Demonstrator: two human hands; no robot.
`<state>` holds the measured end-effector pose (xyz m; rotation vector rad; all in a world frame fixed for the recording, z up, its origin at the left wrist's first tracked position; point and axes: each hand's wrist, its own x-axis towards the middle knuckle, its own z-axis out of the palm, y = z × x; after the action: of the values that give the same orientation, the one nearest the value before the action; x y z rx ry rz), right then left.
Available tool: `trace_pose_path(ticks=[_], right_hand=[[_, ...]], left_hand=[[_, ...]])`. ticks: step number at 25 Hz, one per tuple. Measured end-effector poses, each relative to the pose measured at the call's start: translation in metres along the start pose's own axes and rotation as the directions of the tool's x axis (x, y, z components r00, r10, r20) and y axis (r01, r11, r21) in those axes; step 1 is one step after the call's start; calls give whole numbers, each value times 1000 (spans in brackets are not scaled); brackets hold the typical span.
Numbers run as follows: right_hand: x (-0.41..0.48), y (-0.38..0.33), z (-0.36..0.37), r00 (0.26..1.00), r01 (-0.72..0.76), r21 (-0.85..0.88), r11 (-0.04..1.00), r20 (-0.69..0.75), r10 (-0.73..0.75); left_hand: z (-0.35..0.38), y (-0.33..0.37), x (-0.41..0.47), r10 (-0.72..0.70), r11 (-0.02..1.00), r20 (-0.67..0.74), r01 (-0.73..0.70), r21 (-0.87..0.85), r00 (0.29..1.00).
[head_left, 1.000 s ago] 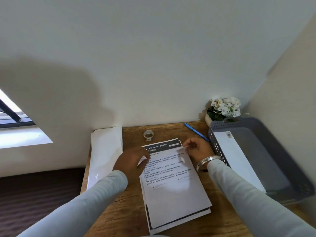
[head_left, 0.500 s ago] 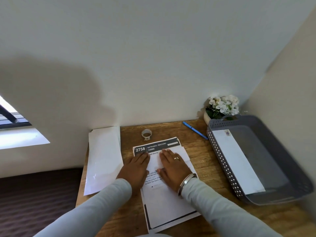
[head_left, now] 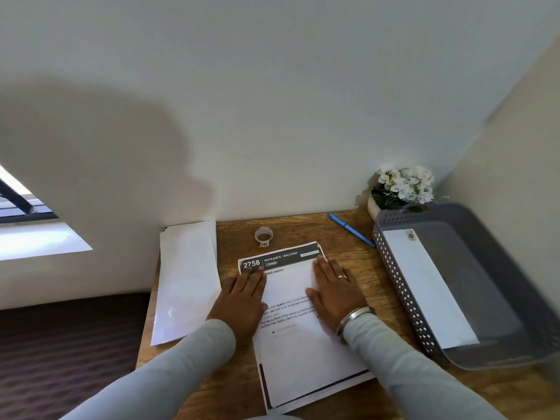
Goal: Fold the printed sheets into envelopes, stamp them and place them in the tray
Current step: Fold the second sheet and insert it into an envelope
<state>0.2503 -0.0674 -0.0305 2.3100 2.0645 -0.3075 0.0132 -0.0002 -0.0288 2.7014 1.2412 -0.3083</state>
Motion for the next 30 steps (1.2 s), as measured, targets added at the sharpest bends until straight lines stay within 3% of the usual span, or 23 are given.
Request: trace_pose_path(ticks=[4,11,18,22,27,30], right_hand=[[-2,11,-5,1000,-16,-6,1000,22,16],[-2,9,-9,998,-29,-10,1000,53,30],[-2,11,-3,1000,-17,7,1000,27,17],[2,1,-6,998,-46,-67,997,40,49],[-1,-72,3,984,161,-9,987,75,-160],[1,-95,12,975,205,-19,979,89,-202]], left_hand=[[-9,16,8,-45,998,14,46,-45,999],[-25,52,42,30,997,-1,-30,77,1000],[-3,-8,8,-115,993,-3,115,-1,993],[3,-17,1,-125,992,-11,125,-2,992],[7,-18,4,-121,992,-28,121,22,992],[7,-18,4,-119,992,-40,121,27,992]])
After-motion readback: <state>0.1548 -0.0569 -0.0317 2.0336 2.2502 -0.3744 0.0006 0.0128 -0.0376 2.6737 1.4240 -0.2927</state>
